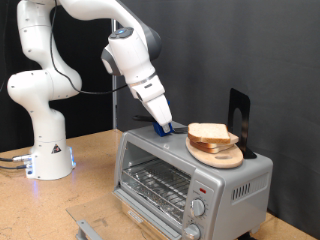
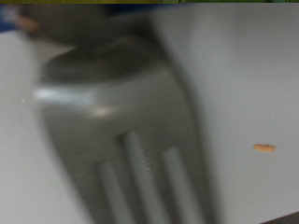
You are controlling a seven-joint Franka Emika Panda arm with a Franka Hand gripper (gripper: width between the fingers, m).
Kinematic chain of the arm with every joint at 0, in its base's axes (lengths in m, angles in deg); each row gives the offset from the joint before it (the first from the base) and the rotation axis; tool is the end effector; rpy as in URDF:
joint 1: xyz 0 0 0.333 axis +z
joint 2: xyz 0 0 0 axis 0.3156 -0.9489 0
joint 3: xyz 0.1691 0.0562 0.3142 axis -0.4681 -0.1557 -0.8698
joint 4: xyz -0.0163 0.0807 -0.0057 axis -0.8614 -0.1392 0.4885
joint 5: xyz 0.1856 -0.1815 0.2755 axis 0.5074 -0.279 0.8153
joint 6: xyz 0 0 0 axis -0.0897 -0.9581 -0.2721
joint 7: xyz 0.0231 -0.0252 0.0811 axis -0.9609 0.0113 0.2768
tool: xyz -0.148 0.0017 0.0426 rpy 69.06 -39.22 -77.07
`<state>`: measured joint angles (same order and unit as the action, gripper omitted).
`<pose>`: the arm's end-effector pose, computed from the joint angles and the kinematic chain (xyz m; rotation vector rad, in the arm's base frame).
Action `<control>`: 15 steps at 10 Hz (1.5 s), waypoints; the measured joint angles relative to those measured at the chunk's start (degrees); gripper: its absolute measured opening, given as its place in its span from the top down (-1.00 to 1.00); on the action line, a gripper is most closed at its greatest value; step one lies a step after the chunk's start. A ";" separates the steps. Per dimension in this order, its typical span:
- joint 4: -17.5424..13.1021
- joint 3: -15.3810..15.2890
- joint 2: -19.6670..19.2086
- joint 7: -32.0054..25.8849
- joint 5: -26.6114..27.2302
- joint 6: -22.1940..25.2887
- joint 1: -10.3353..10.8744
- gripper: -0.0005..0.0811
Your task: Make a piece of toast with the oven
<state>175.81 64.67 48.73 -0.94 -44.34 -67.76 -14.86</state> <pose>0.3806 0.1603 0.3828 -2.7021 -0.5531 -0.3360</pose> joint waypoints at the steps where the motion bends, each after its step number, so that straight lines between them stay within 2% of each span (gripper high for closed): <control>1: 0.02 -0.01 0.01 0.07 0.00 0.00 0.00 -0.02; 2: 0.02 -0.01 0.01 0.12 0.00 -0.01 -0.01 0.11; 15: -0.83 1.20 2.70 2.14 0.06 4.07 -0.09 0.10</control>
<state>174.98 65.87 51.43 1.20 -44.28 -63.68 -14.95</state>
